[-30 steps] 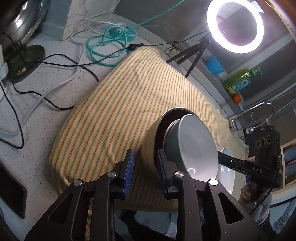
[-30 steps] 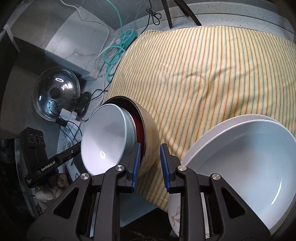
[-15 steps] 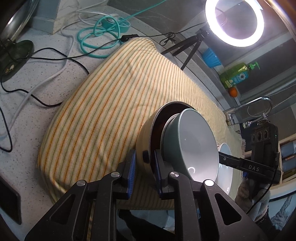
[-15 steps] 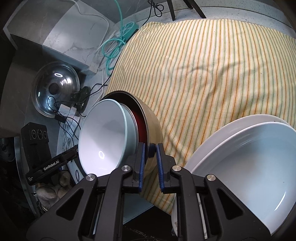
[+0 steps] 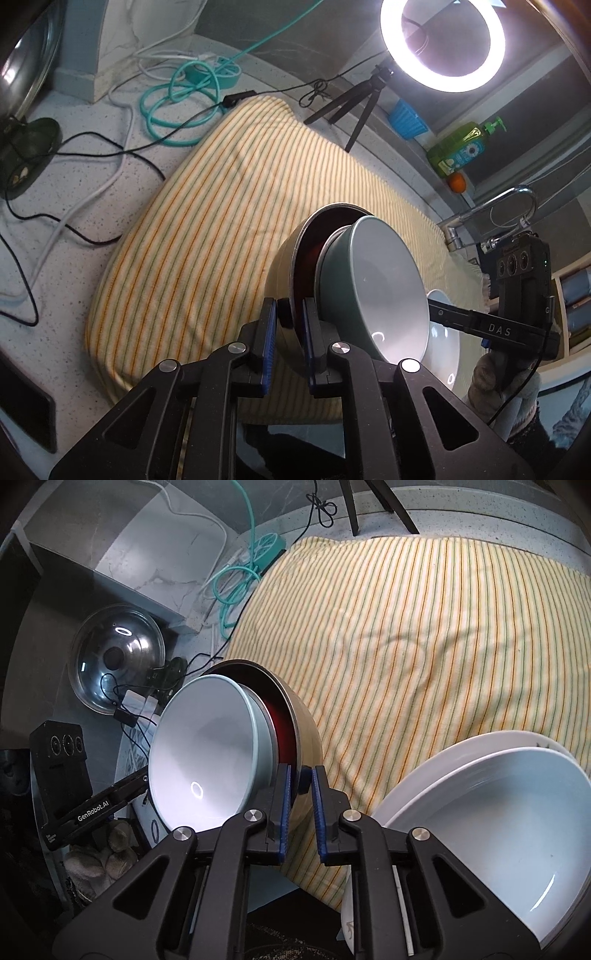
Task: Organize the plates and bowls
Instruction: 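Grip the rim of the nested bowls with both tools, then lift the nested bowls with both tools and set them on the plate stack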
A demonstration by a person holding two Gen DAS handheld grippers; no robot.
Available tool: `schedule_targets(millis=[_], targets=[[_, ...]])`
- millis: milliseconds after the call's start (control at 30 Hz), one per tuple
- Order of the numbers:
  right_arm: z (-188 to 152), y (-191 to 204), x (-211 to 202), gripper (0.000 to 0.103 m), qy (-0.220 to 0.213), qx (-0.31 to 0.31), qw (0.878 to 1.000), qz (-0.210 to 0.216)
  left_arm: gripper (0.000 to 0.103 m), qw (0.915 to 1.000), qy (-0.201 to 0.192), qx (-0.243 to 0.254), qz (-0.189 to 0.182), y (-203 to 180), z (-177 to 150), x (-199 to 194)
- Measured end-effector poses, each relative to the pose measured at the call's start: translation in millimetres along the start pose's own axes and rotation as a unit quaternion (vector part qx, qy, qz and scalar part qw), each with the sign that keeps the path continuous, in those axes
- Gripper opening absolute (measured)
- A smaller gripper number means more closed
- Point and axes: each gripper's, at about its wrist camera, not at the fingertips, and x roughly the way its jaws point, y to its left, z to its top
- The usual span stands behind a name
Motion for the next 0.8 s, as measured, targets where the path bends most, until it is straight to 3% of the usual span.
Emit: schedule_targets(millis=[400,800], targets=[[-11,-9,-59,0.013,-0.032,-0.005,0.999,0.0,0.01,0.9994,-0.024,0.013,-0.019,-50,-5,-10],[-43,-57,-126,0.013,-0.053,-0.004,0.998,-0.016,0.01,0.9979,-0.024,0.031,-0.052,-112,-31,6]])
